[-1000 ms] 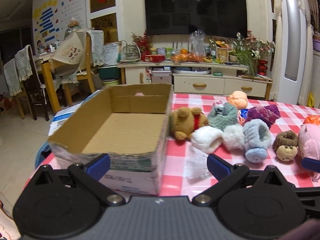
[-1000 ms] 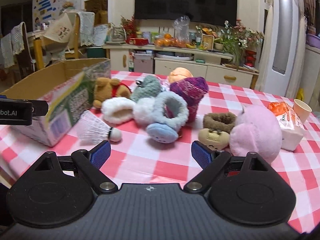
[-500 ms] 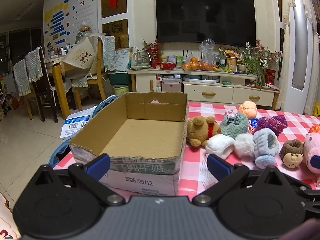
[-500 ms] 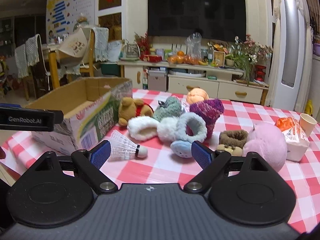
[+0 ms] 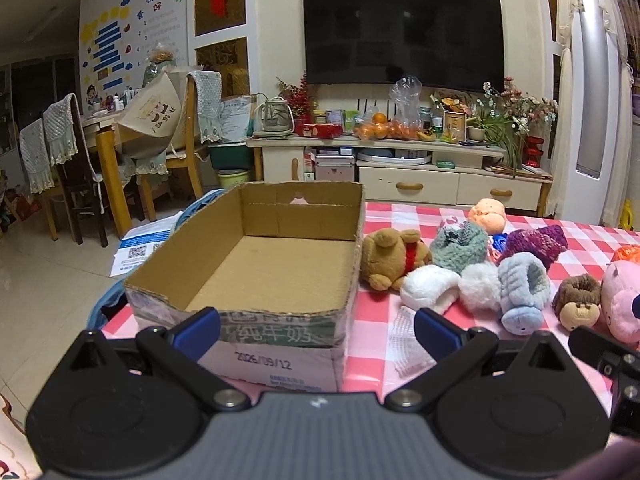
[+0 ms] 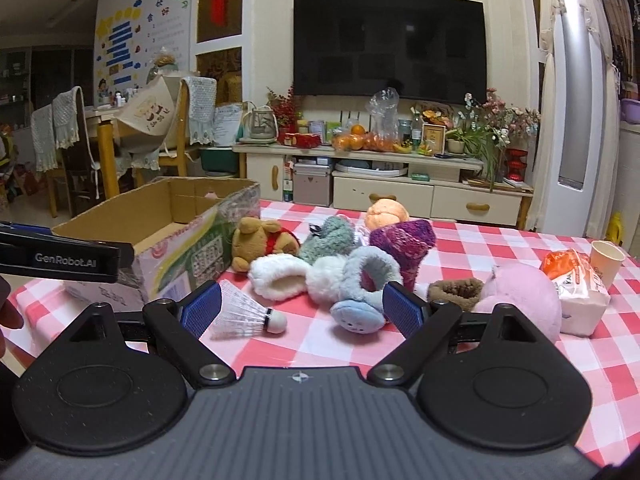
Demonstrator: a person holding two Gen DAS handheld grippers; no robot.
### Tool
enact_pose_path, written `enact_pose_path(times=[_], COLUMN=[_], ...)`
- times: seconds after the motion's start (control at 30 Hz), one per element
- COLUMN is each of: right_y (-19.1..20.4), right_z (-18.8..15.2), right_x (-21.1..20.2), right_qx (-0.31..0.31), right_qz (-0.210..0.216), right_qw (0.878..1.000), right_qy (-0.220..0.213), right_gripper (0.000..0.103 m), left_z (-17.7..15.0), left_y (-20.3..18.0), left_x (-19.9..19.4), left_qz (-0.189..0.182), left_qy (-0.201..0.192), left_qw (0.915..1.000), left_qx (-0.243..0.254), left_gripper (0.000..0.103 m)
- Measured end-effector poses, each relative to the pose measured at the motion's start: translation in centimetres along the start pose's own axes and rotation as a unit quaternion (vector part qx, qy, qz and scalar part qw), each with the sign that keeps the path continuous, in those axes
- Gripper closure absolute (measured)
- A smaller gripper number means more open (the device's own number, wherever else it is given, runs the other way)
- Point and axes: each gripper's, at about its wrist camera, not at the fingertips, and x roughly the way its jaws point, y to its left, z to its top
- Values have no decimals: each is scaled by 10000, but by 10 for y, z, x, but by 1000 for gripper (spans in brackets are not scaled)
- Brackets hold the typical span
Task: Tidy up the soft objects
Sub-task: 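Move both tools over the plush toys toward the pink pig and blue slipper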
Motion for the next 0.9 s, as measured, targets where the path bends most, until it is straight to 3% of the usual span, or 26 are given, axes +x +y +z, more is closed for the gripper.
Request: enact_pose_path(times=[0.37,0.57,0.73,0.9], right_y=[-40,-52,-56,-54], right_z=[-6,-20,-23,-23], right_x=[-9,-25,-42,-60], right_qx=[920,859,1052,1148], right_qz=[-529,-1053,-996,-1196], right_qw=[9943,9907,9894,9862], right_qy=[103,101,55,-5], right_gripper=[0,0,0,0], left_z=[-4,-10,-13,-8], left_y=[-29,-58,-74,-92], left_x=[2,8,17,28], left_qz=[-510,-785,-889,-1108], left_qy=[7,59,191,230], left_qw=[9982,9941,9926,9908], left_qx=[322,742,802,740], left_gripper=[1,1,1,1])
